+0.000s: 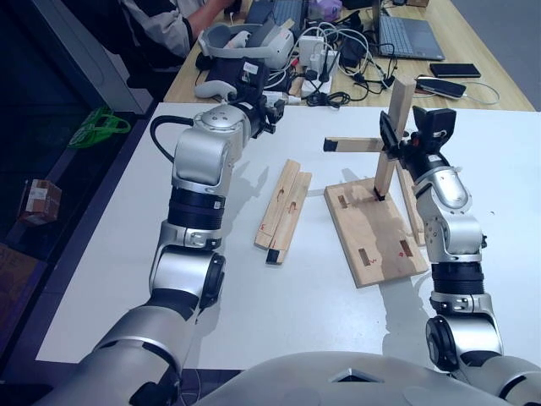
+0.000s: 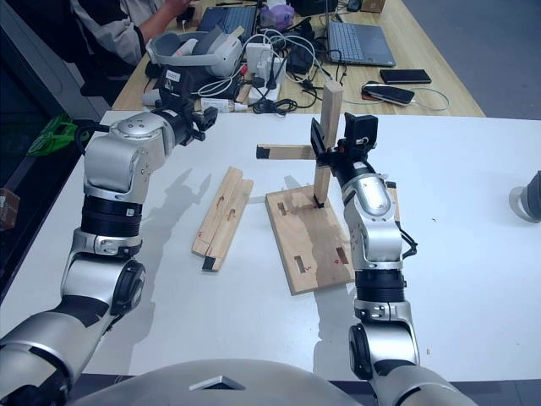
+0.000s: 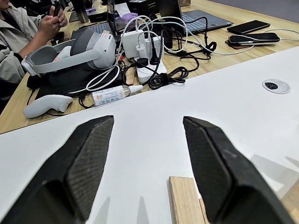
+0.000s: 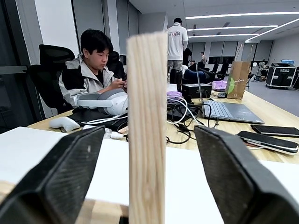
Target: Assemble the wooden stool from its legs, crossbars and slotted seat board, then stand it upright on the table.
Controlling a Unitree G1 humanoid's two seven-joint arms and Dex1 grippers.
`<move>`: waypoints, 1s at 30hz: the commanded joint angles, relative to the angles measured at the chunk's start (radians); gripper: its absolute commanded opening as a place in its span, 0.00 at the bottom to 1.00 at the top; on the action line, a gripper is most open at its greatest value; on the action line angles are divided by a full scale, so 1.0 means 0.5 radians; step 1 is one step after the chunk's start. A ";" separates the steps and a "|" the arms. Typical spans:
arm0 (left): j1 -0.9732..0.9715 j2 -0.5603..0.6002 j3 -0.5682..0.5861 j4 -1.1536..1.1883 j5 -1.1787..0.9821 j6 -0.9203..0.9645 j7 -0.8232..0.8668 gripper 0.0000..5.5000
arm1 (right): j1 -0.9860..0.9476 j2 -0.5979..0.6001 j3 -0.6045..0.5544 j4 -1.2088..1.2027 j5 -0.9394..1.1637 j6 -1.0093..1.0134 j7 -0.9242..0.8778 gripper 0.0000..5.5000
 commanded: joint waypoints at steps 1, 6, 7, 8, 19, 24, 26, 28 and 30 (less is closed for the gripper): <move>-0.016 0.001 0.010 0.004 0.009 0.006 0.001 0.50 | -0.430 -0.093 -0.131 -0.062 0.024 0.198 -0.130 0.75; -0.018 -0.014 0.013 0.008 0.007 0.003 0.016 0.50 | -1.169 -0.187 -0.206 0.161 0.039 0.506 -0.252 0.75; -0.019 -0.019 0.015 0.011 0.006 -0.001 0.019 0.50 | -1.320 -0.208 -0.201 0.273 0.011 0.638 -0.298 0.75; -0.019 -0.023 0.015 0.012 0.005 -0.002 0.021 0.50 | -1.442 -0.228 -0.189 0.374 -0.026 0.749 -0.340 0.75; 0.719 -0.514 0.172 -0.770 -0.050 -0.243 0.498 0.50 | -1.636 -0.295 -0.175 0.830 -0.029 0.786 -0.146 0.75; 0.937 -0.549 0.145 -0.961 -0.038 -0.208 0.556 0.50 | -1.714 -0.332 -0.163 0.973 -0.041 0.770 -0.064 0.75; 0.909 -0.542 0.162 -0.955 -0.039 -0.209 0.565 0.50 | -1.790 -0.342 -0.159 1.059 -0.049 0.736 -0.031 0.75; 0.885 -0.540 0.166 -0.943 -0.040 -0.212 0.566 0.50 | -1.861 -0.354 -0.163 1.132 -0.053 0.703 -0.007 0.75; 0.870 -0.540 0.158 -0.930 -0.039 -0.221 0.564 0.50 | -1.944 -0.370 -0.167 1.204 -0.057 0.664 0.021 0.75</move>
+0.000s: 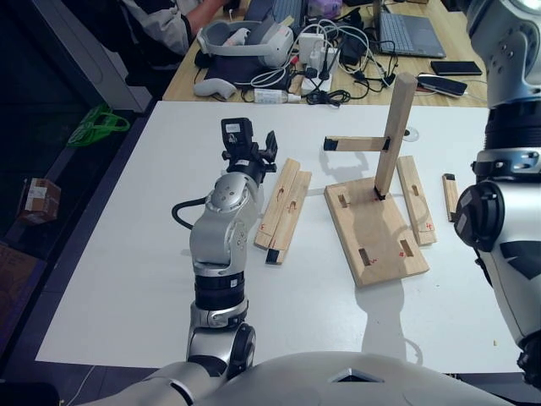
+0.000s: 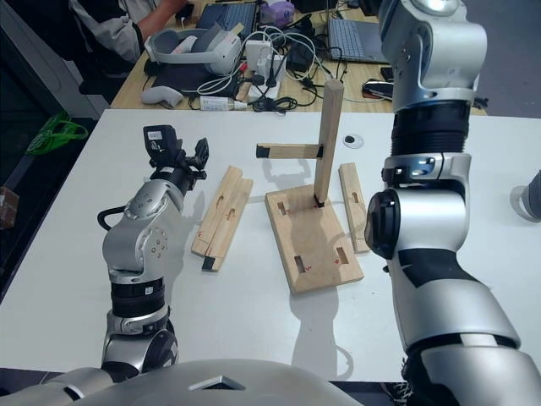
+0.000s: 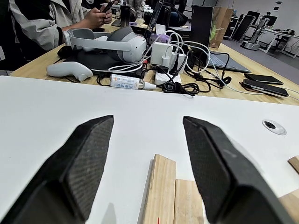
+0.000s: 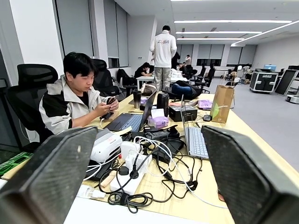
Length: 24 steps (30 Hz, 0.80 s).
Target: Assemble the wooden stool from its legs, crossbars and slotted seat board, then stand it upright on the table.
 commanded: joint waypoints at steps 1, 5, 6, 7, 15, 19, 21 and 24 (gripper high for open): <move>-0.051 0.003 -0.006 0.006 0.007 0.012 0.008 0.50 | -0.216 -0.055 -0.005 0.126 -0.011 -0.070 0.053 0.75; -0.069 0.005 -0.009 0.014 0.007 0.014 0.007 0.50 | -0.195 -0.039 -0.045 0.185 0.023 -0.042 0.067 0.75; -0.073 0.007 -0.010 0.015 0.008 0.014 0.006 0.50 | -0.130 -0.027 -0.064 0.194 0.037 -0.005 0.056 0.75; -0.075 0.008 -0.010 0.015 0.008 0.014 0.006 0.50 | -0.051 -0.011 -0.080 0.198 0.050 0.028 0.051 0.75; -0.099 0.015 -0.032 0.027 0.017 0.028 0.004 0.50 | 0.599 0.076 -0.029 0.223 0.107 0.485 0.174 0.75; -0.127 0.018 -0.025 0.045 0.016 0.016 0.006 0.50 | 0.550 0.074 -0.030 0.051 0.122 0.431 0.174 0.75; -0.140 0.019 -0.021 0.056 0.014 0.010 0.006 0.50 | 0.489 0.075 -0.038 -0.031 0.138 0.399 0.178 0.75; -0.152 0.023 -0.018 0.069 0.012 0.003 0.001 0.50 | 0.251 0.062 -0.066 -0.106 0.158 0.274 0.183 0.75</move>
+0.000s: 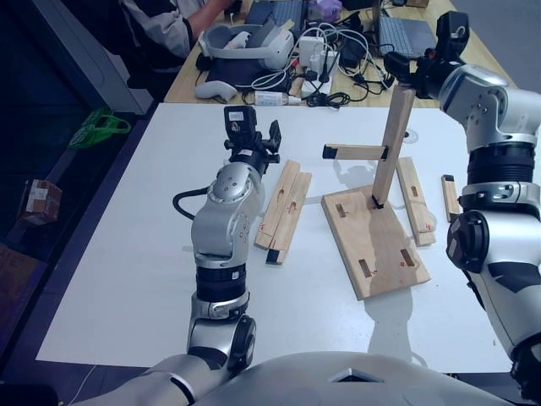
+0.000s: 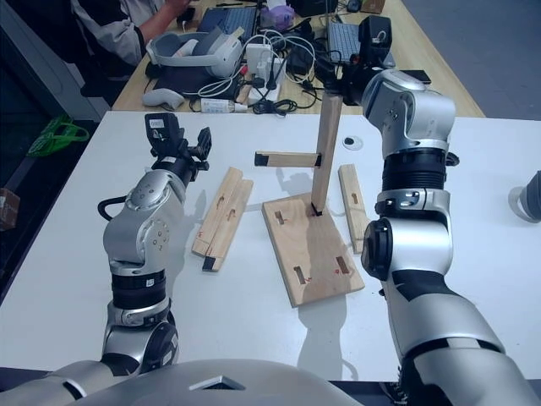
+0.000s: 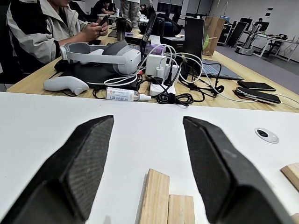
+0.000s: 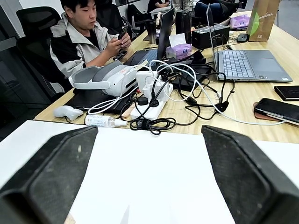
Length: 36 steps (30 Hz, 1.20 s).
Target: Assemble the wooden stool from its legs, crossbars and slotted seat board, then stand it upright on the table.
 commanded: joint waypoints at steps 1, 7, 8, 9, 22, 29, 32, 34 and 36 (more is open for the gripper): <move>-0.041 0.014 0.005 0.032 0.009 0.000 -0.001 0.50 | -0.327 0.000 -0.026 -0.087 0.038 -0.151 0.002 0.75; -0.048 0.012 0.006 0.047 0.009 -0.013 -0.007 0.50 | -0.572 -0.023 -0.079 -0.034 0.109 -0.256 0.063 0.75; -0.048 0.010 0.004 0.048 0.010 -0.015 -0.007 0.50 | -0.489 0.005 -0.095 -0.027 0.143 -0.186 0.063 0.75; -0.048 0.009 0.002 0.048 0.010 -0.017 -0.007 0.50 | -0.400 0.026 -0.091 -0.029 0.164 -0.116 0.075 0.75; -0.065 0.023 0.003 0.054 0.013 -0.016 -0.019 0.50 | 0.591 0.104 0.127 -0.762 0.228 0.517 0.031 0.75; -0.092 0.033 0.014 0.081 0.013 -0.036 -0.022 0.50 | 0.032 0.099 -0.160 -0.700 0.373 0.118 0.000 0.75; -0.105 0.032 0.015 0.097 0.012 -0.047 -0.021 0.50 | -0.262 0.047 -0.249 -0.565 0.407 0.004 -0.015 0.75; -0.104 0.033 0.013 0.099 0.011 -0.051 -0.022 0.50 | -0.381 0.032 -0.289 -0.538 0.446 -0.021 -0.025 0.75; -0.103 0.033 0.012 0.098 0.011 -0.053 -0.021 0.50 | -0.354 0.046 -0.297 -0.542 0.485 0.035 -0.024 0.75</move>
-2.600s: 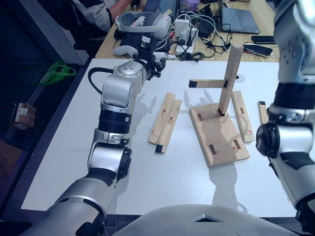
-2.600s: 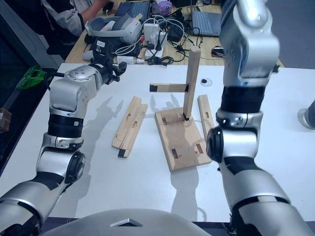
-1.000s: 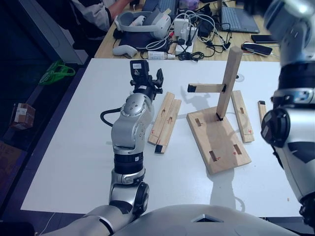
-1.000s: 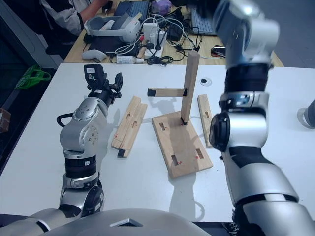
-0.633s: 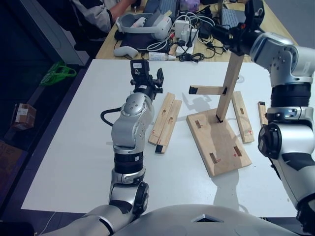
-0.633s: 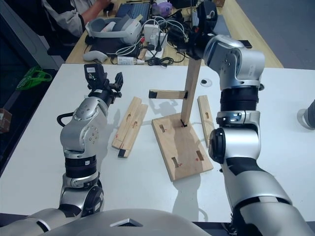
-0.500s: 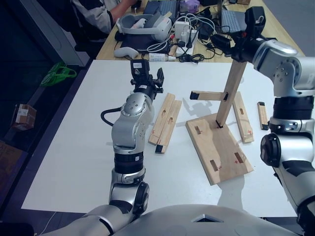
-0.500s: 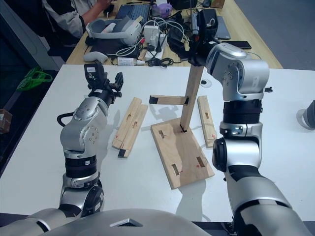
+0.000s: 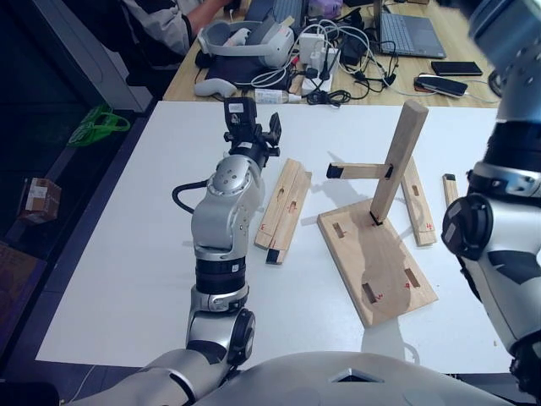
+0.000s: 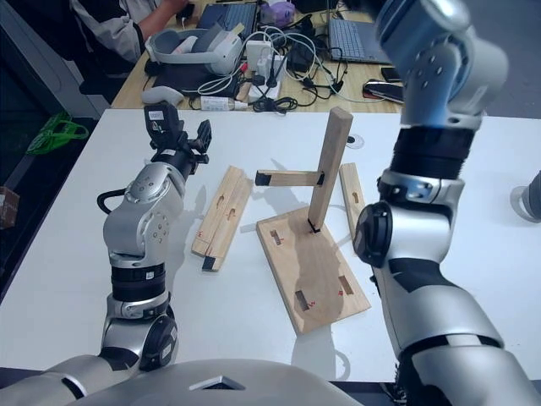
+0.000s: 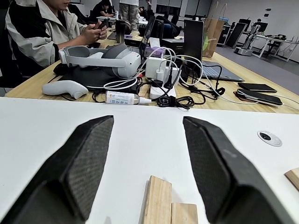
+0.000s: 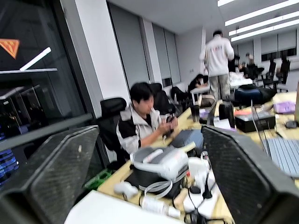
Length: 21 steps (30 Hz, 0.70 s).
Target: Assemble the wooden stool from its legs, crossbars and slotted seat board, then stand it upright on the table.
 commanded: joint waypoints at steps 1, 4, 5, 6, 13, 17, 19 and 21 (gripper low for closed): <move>-0.031 0.008 -0.003 0.008 0.011 -0.010 0.004 0.50 | 0.033 0.006 -0.010 0.010 0.069 0.100 -0.021 0.75; -0.030 0.007 -0.003 0.010 0.009 -0.015 0.004 0.50 | 0.421 0.042 0.093 -0.002 0.043 0.401 -0.081 0.75; -0.029 0.006 -0.002 0.010 0.009 -0.016 0.005 0.50 | 0.594 0.044 0.173 -0.030 0.016 0.589 -0.120 0.75; -0.026 0.006 -0.002 0.010 0.009 -0.017 0.006 0.50 | 0.783 0.065 0.240 -0.089 0.011 0.784 -0.156 0.75; -0.039 0.002 -0.004 0.022 0.009 -0.019 0.007 0.50 | 1.227 0.322 0.400 -0.637 0.041 0.843 -0.297 0.75; -0.047 0.006 -0.002 0.035 0.010 -0.036 0.003 0.50 | 0.990 0.311 0.314 -0.716 -0.050 0.291 -0.309 0.75; -0.050 0.007 -0.002 0.038 0.010 -0.041 0.003 0.50 | 0.866 0.271 0.271 -0.738 -0.091 0.021 -0.282 0.75; -0.057 0.009 -0.002 0.042 0.010 -0.046 0.001 0.50 | 0.738 0.214 0.168 -0.753 -0.016 -0.140 -0.189 0.75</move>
